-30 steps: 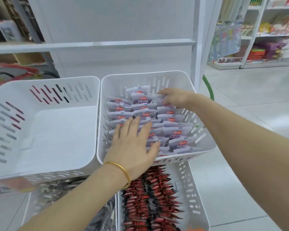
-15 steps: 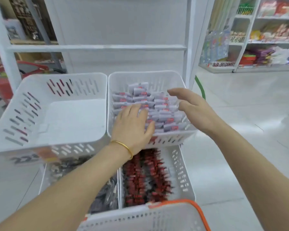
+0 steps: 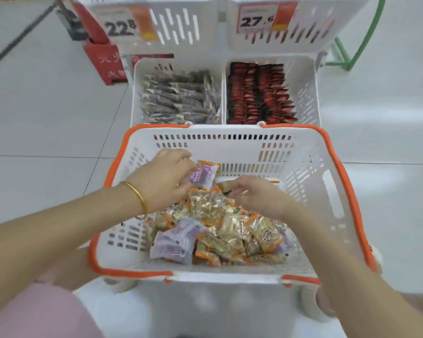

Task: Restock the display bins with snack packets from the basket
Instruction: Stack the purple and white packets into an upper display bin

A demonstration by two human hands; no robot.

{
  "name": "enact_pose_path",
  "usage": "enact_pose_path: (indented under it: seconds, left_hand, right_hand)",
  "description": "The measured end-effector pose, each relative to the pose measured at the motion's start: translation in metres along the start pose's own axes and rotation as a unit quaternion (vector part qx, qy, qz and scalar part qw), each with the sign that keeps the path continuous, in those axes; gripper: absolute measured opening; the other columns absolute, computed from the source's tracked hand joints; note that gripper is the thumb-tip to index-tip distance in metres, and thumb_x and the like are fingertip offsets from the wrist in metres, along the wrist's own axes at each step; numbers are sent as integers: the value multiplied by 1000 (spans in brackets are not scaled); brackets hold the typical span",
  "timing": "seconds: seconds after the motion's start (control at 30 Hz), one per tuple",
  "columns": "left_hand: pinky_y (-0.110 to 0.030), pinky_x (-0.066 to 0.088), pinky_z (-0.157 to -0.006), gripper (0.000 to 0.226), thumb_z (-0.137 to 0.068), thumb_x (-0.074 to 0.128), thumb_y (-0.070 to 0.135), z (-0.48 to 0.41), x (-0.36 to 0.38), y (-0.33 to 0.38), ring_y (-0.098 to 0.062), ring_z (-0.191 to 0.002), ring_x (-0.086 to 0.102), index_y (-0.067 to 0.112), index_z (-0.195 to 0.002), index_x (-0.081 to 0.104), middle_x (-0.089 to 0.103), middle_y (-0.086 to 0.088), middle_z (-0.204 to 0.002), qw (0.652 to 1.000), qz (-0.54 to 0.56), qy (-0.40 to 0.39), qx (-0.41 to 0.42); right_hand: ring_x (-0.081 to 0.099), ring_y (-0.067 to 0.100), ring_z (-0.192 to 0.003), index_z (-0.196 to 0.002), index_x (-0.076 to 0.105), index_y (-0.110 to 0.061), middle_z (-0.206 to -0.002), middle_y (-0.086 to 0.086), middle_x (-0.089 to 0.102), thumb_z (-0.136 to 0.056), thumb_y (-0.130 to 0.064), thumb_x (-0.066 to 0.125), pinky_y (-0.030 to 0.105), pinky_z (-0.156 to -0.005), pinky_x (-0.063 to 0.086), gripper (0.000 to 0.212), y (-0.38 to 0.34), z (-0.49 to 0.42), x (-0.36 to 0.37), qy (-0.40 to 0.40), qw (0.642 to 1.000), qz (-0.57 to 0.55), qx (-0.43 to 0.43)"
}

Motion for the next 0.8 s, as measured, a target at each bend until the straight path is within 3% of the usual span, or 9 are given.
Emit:
enact_pose_path:
  seconds: [0.1, 0.17, 0.37, 0.43, 0.57, 0.67, 0.73, 0.8]
  left_hand:
    - [-26, 17, -110, 38, -95, 48, 23, 35, 18, -16, -23, -137, 23, 17, -132, 47, 32, -4, -147, 999, 8, -21, -29]
    - [-28, 18, -110, 40, -95, 47, 23, 52, 30, -31, -22, -138, 19, 19, -135, 45, 28, -2, -149, 997, 20, -41, -59]
    - [-26, 14, -111, 40, -94, 49, 25, 74, 51, -63, -18, -138, 17, 24, -134, 45, 25, 0, -151, 989, 71, -51, -120]
    - [-26, 13, -111, 39, -94, 49, 26, 79, 56, -71, -18, -138, 17, 24, -133, 46, 26, 1, -150, 987, 84, -49, -128]
    - [-26, 14, -112, 40, -95, 48, 23, 84, 61, -84, -16, -140, 13, 24, -134, 45, 24, 2, -151, 981, 117, -44, -146]
    - [-25, 14, -111, 38, -95, 48, 22, 83, 63, -90, -15, -139, 13, 25, -133, 45, 24, 3, -151, 979, 129, -42, -149]
    - [-24, 14, -109, 37, -95, 48, 21, 81, 64, -90, -16, -138, 15, 24, -132, 46, 25, 3, -150, 979, 135, -38, -149]
    - [-24, 16, -108, 37, -95, 48, 21, 80, 62, -89, -17, -137, 18, 23, -132, 47, 28, 2, -148, 979, 137, -30, -146]
  right_hand:
    - [56, 16, -101, -123, 58, -14, -118, 5, 60, -92, -10, 54, 24, -80, 42, 31, 5, -11, 46, -55, 995, 78, -9]
    - [55, 21, -114, -129, 54, -13, -125, 7, 58, -91, -15, 58, 25, -89, 42, 38, 4, -21, 75, -85, 990, 110, -14]
    - [27, 26, -138, -146, 31, -26, -148, 9, 31, -87, -46, 60, 40, -113, 25, 68, -20, -45, 156, -189, 963, 180, -67]
    - [25, 32, -137, -144, 31, -31, -146, 9, 30, -86, -60, 52, 48, -113, 21, 68, -19, -55, 179, -216, 945, 240, -52]
    - [26, 43, -129, -137, 34, -30, -143, 7, 26, -69, -79, 49, 57, -100, 34, 85, -8, -68, 212, -221, 919, 326, -1]
    - [32, 40, -123, -130, 42, -24, -134, 6, 35, -66, -78, 53, 54, -97, 39, 84, -5, -72, 214, -222, 915, 336, 1]
    - [41, 32, -112, -116, 52, -19, -116, 5, 45, -71, -66, 61, 43, -95, 40, 66, -9, -74, 210, -216, 920, 326, -24]
    - [47, 25, -99, -107, 58, -10, -104, 7, 52, -74, -48, 69, 33, -83, 38, 52, -16, -73, 202, -187, 939, 284, -48]
Point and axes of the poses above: each hand's wrist, its own z-axis away from the middle knuckle, its own x-axis out of the palm, y = z × x, the point moved 7 cm from there along -z, towards the middle knuckle
